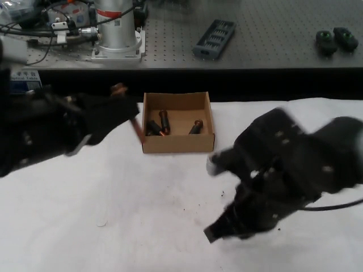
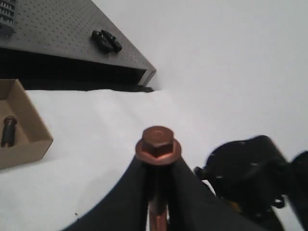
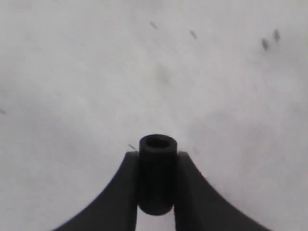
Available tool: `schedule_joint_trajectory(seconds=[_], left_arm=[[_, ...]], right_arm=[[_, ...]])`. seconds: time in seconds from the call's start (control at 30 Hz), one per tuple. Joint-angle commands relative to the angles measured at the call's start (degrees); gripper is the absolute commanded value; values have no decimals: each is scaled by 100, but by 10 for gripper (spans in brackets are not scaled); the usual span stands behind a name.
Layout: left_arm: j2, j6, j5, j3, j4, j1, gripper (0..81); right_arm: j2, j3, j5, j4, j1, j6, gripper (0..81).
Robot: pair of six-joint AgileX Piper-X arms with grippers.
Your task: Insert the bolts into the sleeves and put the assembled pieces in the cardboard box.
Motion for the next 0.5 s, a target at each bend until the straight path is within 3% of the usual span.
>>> schedule_joint_trajectory(seconds=[0.0, 0.17, 0.47], left_arm=[[117, -245, 89, -32, -500, 6, 6], [963, -502, 363, -338, -1166, 6, 6], [2039, -304, 574, -1552, -1188, 6, 6]], right_arm=[[-916, 630, -1258, -1798, -236, -391, 43], [-1108, 1201, -2963, -3902, -859, 343, 43], [-712, 1217, -3429, -4202, -1303, -77, 43]])
